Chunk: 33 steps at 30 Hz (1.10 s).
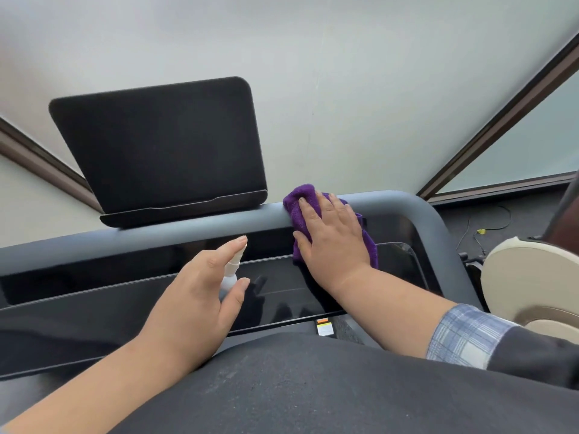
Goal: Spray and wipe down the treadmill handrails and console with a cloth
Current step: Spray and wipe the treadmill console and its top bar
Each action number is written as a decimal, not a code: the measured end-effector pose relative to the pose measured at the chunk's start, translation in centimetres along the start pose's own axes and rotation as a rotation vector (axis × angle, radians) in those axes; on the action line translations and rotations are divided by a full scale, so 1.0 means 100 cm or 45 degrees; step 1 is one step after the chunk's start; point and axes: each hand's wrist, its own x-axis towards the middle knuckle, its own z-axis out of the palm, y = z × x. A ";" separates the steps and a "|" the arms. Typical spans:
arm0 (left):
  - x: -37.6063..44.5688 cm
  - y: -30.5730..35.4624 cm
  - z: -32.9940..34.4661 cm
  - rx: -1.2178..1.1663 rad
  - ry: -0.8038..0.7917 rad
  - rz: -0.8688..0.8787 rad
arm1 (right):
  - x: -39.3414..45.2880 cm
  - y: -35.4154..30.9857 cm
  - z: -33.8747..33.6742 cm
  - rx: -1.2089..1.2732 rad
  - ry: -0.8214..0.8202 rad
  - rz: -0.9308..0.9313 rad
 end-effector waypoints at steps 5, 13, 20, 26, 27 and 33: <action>-0.023 -0.025 -0.018 -0.001 0.059 -0.011 | -0.002 -0.052 0.012 -0.061 -0.049 -0.092; -0.077 -0.082 -0.077 -0.050 0.123 -0.127 | 0.003 -0.150 0.033 -0.100 -0.030 -0.148; -0.130 -0.138 -0.123 -0.070 0.218 -0.213 | 0.020 -0.275 0.057 -0.072 -0.119 -0.393; -0.159 -0.178 -0.150 -0.074 0.269 -0.225 | 0.035 -0.381 0.084 -0.122 -0.258 -0.603; -0.162 -0.183 -0.154 -0.075 0.275 -0.232 | 0.036 -0.397 0.088 -0.157 -0.290 -0.646; -0.164 -0.201 -0.161 -0.055 0.283 -0.187 | 0.046 -0.454 0.099 -0.338 -0.342 -0.995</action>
